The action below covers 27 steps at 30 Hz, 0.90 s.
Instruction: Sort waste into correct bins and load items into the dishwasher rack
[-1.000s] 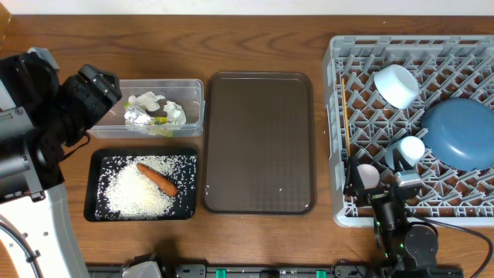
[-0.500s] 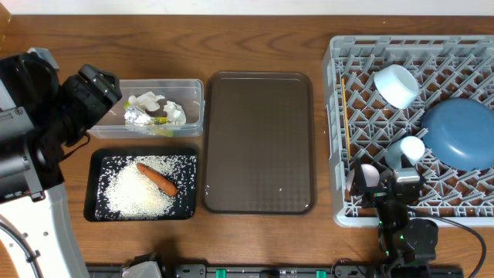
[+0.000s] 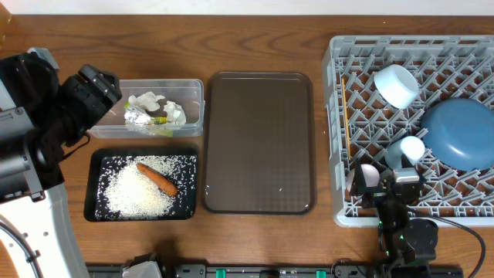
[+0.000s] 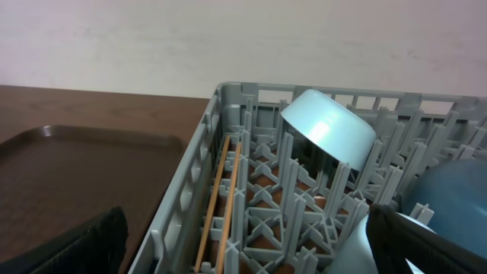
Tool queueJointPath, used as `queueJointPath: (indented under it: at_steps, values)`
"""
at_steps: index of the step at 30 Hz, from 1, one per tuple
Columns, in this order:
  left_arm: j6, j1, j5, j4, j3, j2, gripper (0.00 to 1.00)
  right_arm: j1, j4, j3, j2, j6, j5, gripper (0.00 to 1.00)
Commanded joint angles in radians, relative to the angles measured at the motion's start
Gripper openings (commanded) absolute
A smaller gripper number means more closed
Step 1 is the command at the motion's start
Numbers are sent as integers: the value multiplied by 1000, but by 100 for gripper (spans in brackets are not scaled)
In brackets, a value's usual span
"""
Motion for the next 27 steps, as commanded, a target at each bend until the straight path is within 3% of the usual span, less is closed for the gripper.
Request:
queueJointPath:
  at_steps: [1,27]
  values:
    - [14,4,-9,-2,5,-2,82,-18,-5,-2,-7,-11,7,99]
    - [13,-2,-9,-2,5,-66,82,-18,-5,-2,-7,-11,7,99]
